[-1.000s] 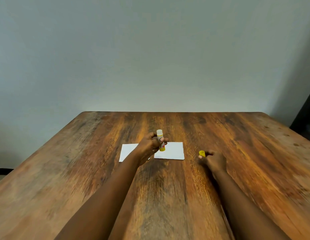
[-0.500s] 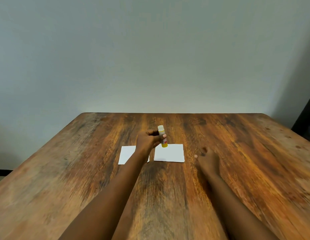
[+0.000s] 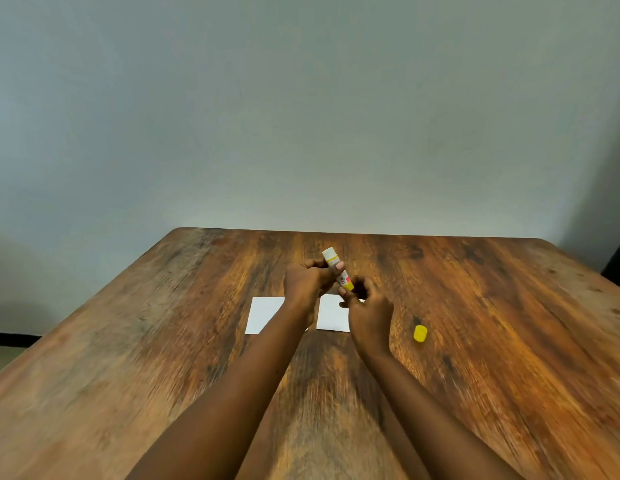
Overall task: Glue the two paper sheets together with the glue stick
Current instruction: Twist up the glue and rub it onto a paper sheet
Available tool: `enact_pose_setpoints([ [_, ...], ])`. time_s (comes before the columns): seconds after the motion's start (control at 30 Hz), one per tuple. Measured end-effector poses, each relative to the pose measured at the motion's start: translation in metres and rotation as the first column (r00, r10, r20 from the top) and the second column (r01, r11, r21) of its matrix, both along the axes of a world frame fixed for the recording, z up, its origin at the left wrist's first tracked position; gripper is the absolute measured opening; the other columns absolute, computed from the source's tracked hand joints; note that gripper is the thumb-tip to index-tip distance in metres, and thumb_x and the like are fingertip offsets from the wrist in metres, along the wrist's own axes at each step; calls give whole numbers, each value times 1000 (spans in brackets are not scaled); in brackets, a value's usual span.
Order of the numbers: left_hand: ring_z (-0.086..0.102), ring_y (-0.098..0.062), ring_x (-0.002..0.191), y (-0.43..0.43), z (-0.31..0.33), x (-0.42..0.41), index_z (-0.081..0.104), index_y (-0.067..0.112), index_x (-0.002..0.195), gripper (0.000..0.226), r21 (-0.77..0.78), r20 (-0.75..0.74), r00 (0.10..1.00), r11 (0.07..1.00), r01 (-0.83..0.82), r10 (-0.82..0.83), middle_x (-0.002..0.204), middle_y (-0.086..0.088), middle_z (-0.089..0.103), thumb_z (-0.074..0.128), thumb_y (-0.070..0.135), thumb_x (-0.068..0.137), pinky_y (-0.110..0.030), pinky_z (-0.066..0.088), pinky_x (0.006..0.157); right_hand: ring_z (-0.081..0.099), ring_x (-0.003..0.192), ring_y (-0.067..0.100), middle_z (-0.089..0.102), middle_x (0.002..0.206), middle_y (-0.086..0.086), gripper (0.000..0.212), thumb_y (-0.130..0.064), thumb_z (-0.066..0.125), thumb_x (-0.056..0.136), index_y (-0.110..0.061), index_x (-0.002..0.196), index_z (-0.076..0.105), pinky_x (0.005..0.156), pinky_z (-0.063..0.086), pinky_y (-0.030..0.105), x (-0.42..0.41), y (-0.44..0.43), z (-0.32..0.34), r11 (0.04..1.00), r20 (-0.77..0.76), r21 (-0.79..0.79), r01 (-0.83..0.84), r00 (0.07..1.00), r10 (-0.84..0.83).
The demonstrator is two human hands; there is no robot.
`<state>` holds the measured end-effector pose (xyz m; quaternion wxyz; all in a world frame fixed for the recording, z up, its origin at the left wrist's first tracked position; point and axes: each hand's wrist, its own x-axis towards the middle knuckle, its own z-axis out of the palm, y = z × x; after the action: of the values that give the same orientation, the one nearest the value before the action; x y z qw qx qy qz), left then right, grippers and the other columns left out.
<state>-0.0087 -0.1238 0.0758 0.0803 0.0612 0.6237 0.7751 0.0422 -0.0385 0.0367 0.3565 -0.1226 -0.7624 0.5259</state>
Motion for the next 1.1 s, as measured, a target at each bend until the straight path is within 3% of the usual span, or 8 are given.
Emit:
enact_pose_setpoints([
  [0.2, 67, -12, 78, -5, 1, -3, 71, 4, 95, 17, 19, -40, 997, 998, 63, -62, 84, -4, 71, 70, 2, 78, -14, 52, 62, 58, 67, 15, 60, 75, 5, 12, -2, 53, 92, -8, 85, 62, 60, 57, 21, -4, 7, 14, 936, 72, -285, -208, 969, 237],
  [0.27, 67, -10, 73, -8, 2, -4, 69, 0, 100, 20, 28, -45, 993, 994, 107, -106, 81, -3, 71, 68, 3, 80, -13, 52, 60, 52, 56, 13, 56, 65, 5, 26, -4, 41, 97, -8, 83, 62, 56, 57, 24, -2, 7, 18, 714, 0, -609, -344, 901, 435],
  [0.33, 68, -10, 69, -11, 2, -6, 66, -4, 106, 25, 54, -29, 985, 984, 169, -168, 79, -3, 70, 65, 4, 83, -16, 54, 61, 48, 44, 12, 54, 57, 8, 34, -7, 30, 99, -2, 84, 60, 47, 54, 24, 1, 10, 21, 322, -140, -869, -375, 812, 567],
  [0.4, 66, -16, 73, -13, 1, -8, 63, -8, 110, 27, 83, -8, 982, 978, 191, -191, 81, -8, 69, 62, 5, 86, -23, 54, 70, 50, 41, 12, 57, 56, 10, 36, -13, 29, 99, 1, 86, 59, 43, 51, 21, 1, 17, 21, 175, -170, -919, -353, 756, 632],
  [0.7, 69, -12, 65, -11, -2, -4, 70, 0, 87, 11, 45, 26, 999, 999, 17, -18, 74, -6, 71, 71, 7, 78, -18, 55, 55, 70, 58, 8, 70, 70, -3, 12, -4, 72, 78, -12, 83, 65, 57, 56, 18, -3, 8, 10, 904, 74, -345, -253, 953, 295],
  [0.8, 69, -10, 62, -10, -2, -4, 70, 4, 79, 4, 15, 8, 1000, 1000, 22, -22, 65, -1, 72, 71, 8, 80, -17, 54, 54, 60, 46, 11, 63, 59, 4, 11, -7, 58, 90, 1, 87, 65, 49, 53, 22, -4, 6, 13, 849, 72, -447, -282, 934, 349],
  [0.97, 68, -12, 65, -11, -1, -2, 63, -5, 102, 17, 120, 40, 987, 982, 148, -153, 73, -4, 71, 58, 4, 89, -17, 56, 58, 30, 27, 8, 39, 37, -1, 38, -23, 34, 93, -7, 63, 49, 29, 23, 13, -2, 10, 22, 220, -110, -924, -311, 771, 628],
  [1.1, 69, -16, 77, -13, -1, -1, 63, -5, 110, 24, 67, 15, 993, 991, 114, -115, 86, -9, 71, 58, 4, 89, -20, 56, 63, 54, 39, 10, 59, 50, 5, 35, -27, 44, 97, -4, 77, 61, 39, 47, 18, -1, 5, 18, 399, -87, -854, -333, 848, 522],
])
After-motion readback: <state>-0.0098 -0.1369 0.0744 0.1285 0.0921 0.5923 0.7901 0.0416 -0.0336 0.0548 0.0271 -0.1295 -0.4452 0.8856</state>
